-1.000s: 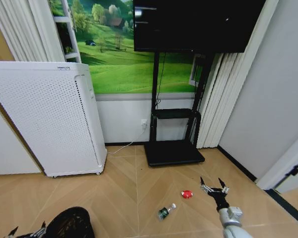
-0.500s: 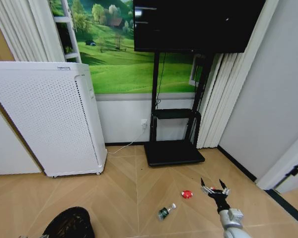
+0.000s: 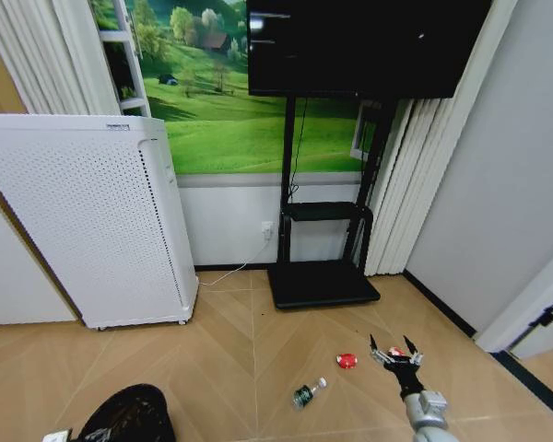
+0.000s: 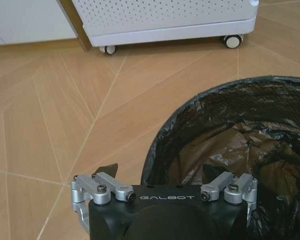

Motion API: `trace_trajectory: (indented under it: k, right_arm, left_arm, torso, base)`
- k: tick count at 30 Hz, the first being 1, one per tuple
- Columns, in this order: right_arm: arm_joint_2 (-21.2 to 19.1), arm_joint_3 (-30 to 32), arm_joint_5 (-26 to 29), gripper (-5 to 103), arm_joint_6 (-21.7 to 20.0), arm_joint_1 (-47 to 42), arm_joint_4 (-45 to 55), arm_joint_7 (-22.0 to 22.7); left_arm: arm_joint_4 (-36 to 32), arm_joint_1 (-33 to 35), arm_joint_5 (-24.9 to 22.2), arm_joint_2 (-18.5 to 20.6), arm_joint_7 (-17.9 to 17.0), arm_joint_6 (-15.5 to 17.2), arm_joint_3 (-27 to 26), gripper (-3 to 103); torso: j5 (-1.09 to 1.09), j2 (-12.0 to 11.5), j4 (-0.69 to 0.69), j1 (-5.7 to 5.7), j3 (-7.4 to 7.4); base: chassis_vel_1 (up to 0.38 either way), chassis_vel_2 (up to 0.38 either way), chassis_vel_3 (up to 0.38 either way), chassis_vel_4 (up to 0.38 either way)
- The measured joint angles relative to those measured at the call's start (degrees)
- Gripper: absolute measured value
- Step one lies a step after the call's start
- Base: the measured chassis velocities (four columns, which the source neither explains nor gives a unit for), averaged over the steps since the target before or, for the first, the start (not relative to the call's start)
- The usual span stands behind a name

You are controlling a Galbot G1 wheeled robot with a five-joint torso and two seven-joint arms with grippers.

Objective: Pick up the trash bin and place the garbage on the floor into it.

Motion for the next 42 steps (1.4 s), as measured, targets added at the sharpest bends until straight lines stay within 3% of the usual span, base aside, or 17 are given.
trace_trajectory:
  k: [6, 9, 15, 16, 18, 21, 24, 29, 34, 37, 40, 42]
  right_arm:
    - [0.10, -0.03, 0.00, 100, -0.01, 0.38, -0.26, 0.19]
    - [0.19, -0.14, -0.02, 100, 0.04, 0.44, -0.56, 0.22]
    - [0.27, -0.28, 0.18, 100, 0.31, 0.50, -0.82, 0.25]
    - [0.27, -0.28, 0.18, 100, 0.31, 0.50, -0.82, 0.25]
    - [0.27, -0.26, 0.26, 100, 0.44, 0.56, -0.95, 0.28]
    - [0.27, -0.25, 0.30, 100, 0.65, 0.60, -1.04, 0.39]
    - [0.41, -0.23, 0.32, 100, 1.01, 0.88, -1.37, 0.73]
    - [0.60, -0.35, 0.32, 100, 1.10, 1.02, -1.46, 1.05]
    - [0.78, -0.54, 0.07, 100, 1.19, 1.15, -1.47, 1.50]
    - [0.79, -0.57, -0.14, 100, 1.31, 1.22, -1.47, 1.63]
    - [0.90, -0.59, -0.40, 100, 1.40, 1.28, -1.47, 1.88]
    - [1.07, -0.60, -0.66, 100, 1.56, 1.23, -1.28, 2.01]
  left_arm:
    - [-0.01, 0.31, -0.46, -0.52, -0.64, 1.21, 0.11, 96]
    - [0.11, 0.31, -0.31, -0.62, -0.56, 1.23, 0.11, 90]
    - [0.85, 0.08, 0.10, -0.78, -0.15, 0.73, 0.21, 64]
    - [0.85, 0.08, 0.10, -0.78, -0.15, 0.73, 0.21, 64]
    - [1.13, -0.05, 0.50, -0.98, 0.06, 0.35, 0.36, 53]
    - [1.33, -0.16, 0.84, -1.07, 0.19, 0.12, 0.45, 47]
    - [1.71, -0.53, 1.51, -1.03, 0.51, -0.31, 0.64, 34]
    - [1.95, -0.89, 1.68, -0.90, 0.73, -0.47, 0.83, 25]
    - [2.44, -1.42, 3.18, -1.26, 1.23, -2.66, 1.22, 24]
    - [0.75, -1.60, 1.31, -1.57, 1.02, -1.97, 1.86, 24]
    - [-0.63, -2.33, 1.32, -2.06, 0.89, -1.74, 2.25, 17]
    - [-1.36, -3.04, 3.74, -2.52, 0.89, -4.24, 2.39, 10]
  torso:
    - [0.00, 0.00, 0.01, 0.00, 0.01]
    - [0.00, 0.01, 0.00, 0.00, 0.01]
    - [0.02, 0.02, 0.00, 0.00, 0.01]
    - [0.02, 0.02, 0.00, 0.00, 0.01]
    - [0.03, 0.02, 0.00, 0.00, 0.01]
    - [0.04, 0.02, 0.00, 0.00, 0.01]
    - [0.06, 0.03, 0.02, 0.00, 0.01]
    - [0.05, 0.04, 0.00, 0.00, 0.00]
    - [0.01, 0.04, 0.01, 0.00, 0.01]
    - [-0.10, 0.03, 0.01, 0.01, 0.03]
    - [-0.14, 0.01, -0.01, 0.02, 0.04]
    - [-0.05, 0.02, -0.04, 0.02, 0.03]
  base:
    - [0.000, 0.000, 0.000, 0.000]
    - [0.000, 0.000, 0.000, 0.000]
    - [0.000, 0.000, 0.000, 0.000]
    - [0.000, 0.000, 0.000, 0.000]
    - [0.000, 0.000, 0.000, 0.000]
    - [0.000, 0.000, 0.000, 0.000]
    - [0.000, 0.000, 0.000, 0.000]
    - [0.000, 0.000, 0.000, 0.000]
    - [0.000, 0.000, 0.000, 0.000]
    - [0.000, 0.000, 0.000, 0.000]
    - [0.000, 0.000, 0.000, 0.000]
    - [0.000, 0.000, 0.000, 0.000]
